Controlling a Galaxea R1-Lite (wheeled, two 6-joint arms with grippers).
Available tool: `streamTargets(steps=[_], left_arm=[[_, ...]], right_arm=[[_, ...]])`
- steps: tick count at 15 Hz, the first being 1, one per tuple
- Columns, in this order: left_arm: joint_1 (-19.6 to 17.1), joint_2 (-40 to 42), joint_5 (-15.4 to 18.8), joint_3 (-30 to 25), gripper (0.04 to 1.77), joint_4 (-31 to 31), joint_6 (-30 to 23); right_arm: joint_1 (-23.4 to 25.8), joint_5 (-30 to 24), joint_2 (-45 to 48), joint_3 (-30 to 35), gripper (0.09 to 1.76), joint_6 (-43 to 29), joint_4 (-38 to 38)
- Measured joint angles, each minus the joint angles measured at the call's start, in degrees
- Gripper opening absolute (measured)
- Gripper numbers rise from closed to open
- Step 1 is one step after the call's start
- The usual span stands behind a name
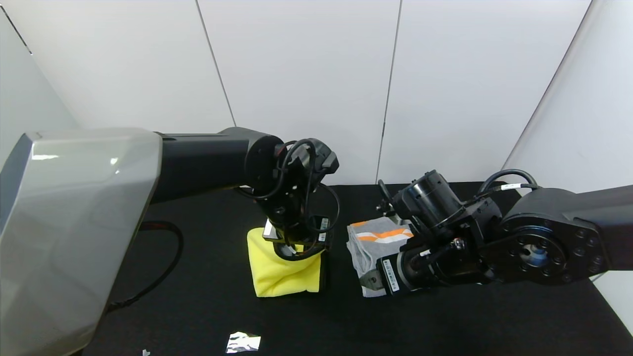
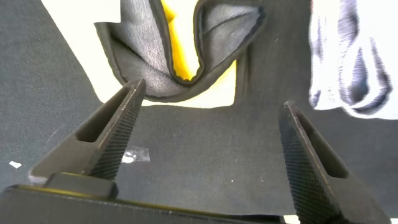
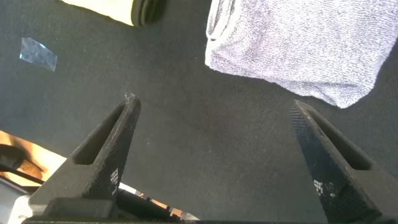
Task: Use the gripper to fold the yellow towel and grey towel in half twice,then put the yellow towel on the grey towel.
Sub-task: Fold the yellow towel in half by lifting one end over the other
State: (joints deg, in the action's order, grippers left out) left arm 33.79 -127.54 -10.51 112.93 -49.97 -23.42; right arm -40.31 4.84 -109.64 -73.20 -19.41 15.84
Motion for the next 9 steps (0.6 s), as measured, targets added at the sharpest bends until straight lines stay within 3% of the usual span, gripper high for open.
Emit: streamTargets(steps=[4,9], left_arm=[[-1.6,0.52,-0.62,0.33,1.62,-0.17,0.11],[-6.27,0.13,-1.85,0.33,1.66,-0.15,0.07]], right_arm=[[-0.01,0.0,-0.02,0.0,1.71,-0.05,0.0],[-0.01,-0.02,-0.04,0.0,1.71,-0.1,0.0]])
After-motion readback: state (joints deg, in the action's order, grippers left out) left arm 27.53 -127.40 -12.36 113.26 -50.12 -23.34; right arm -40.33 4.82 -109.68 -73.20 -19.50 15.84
